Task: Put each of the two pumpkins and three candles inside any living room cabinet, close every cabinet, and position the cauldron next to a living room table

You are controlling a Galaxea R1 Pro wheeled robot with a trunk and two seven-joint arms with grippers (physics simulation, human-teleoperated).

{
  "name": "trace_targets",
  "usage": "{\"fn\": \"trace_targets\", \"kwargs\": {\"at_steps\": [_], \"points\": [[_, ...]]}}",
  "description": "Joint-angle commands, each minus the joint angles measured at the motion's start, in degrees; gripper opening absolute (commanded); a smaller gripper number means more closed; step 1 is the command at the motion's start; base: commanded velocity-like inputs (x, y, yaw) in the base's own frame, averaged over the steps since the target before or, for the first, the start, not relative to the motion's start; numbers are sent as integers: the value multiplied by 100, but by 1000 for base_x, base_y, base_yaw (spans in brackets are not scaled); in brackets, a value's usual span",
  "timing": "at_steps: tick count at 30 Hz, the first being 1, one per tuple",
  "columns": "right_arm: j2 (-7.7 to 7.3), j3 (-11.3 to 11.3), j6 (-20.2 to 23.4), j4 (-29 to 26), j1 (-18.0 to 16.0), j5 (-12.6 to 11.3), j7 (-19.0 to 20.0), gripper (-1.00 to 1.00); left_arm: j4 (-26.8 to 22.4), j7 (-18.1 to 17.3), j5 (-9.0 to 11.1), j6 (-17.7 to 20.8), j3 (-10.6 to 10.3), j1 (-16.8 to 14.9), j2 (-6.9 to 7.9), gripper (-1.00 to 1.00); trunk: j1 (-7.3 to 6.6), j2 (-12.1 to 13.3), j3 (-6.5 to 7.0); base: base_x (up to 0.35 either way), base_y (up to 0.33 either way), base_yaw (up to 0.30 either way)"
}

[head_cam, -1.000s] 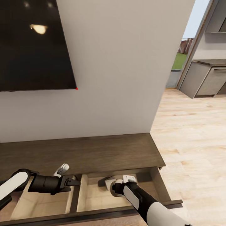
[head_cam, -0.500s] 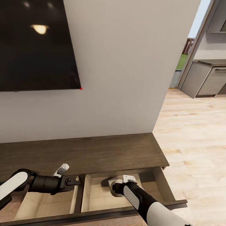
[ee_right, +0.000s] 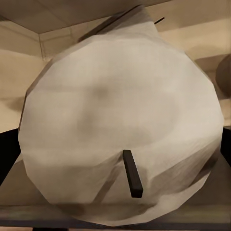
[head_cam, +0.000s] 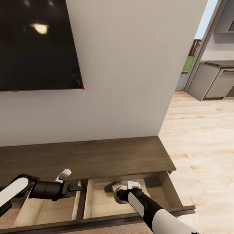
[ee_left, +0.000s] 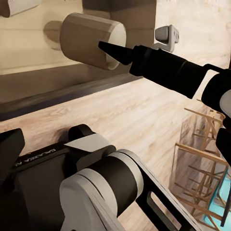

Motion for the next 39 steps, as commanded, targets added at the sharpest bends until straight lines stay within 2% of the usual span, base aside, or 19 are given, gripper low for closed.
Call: {"fn": "trace_targets", "kwargs": {"at_steps": [1,7,9,10,13,16,23,26,29,33,36,39], "points": [[-5,45,7,-11,-6,-66,-55,-100,-6,40,44,2,11,-8,10,100,22,-44,-23,0,0,0],[-5,45,8,-11,-6,-66,-58,-100,-12,44,32,1,56,-8,20,100,154,-285,-131,0,0,0],[5,45,69,-133,-6,-107,-171,-100,-48,38,67,0,145,-8,384,100,198,-365,-167,0,0,0],[7,45,85,-182,-6,-117,-279,-100,-57,36,78,-3,169,-8,511,100,220,-405,-185,0,0,0],[10,47,106,-272,-6,-137,-643,-100,-65,40,86,-7,202,-8,683,100,286,-526,-239,0,0,0],[10,45,112,-302,-6,-143,-802,-100,-68,48,58,-9,212,-8,731,100,352,-646,-292,0,0,0],[10,46,119,-310,-6,-145,-852,-100,-64,73,21,-9,218,-8,744,100,505,-927,-418,0,0,0],[10,47,122,-310,-6,-145,-855,-100,-71,77,19,1,221,-8,811,100,571,-1047,-472,0,0,0],[10,47,122,-310,-6,-145,-855,-100,-116,51,36,8,216,-8,1054,100,637,-1167,-526,0,0,0],[10,45,163,-310,-6,-145,-856,-100,-175,-9,116,16,209,-8,1543,100,725,-1328,-598,0,0,0],[10,45,217,-310,-6,-145,-854,-100,-184,-469,176,15,195,-8,1952,100,791,-1448,-651,0,0,0],[10,45,232,-310,-6,-146,-852,-100,-169,-1010,151,10,162,-8,2215,100,857,-1568,-705,0,0,0]]}}
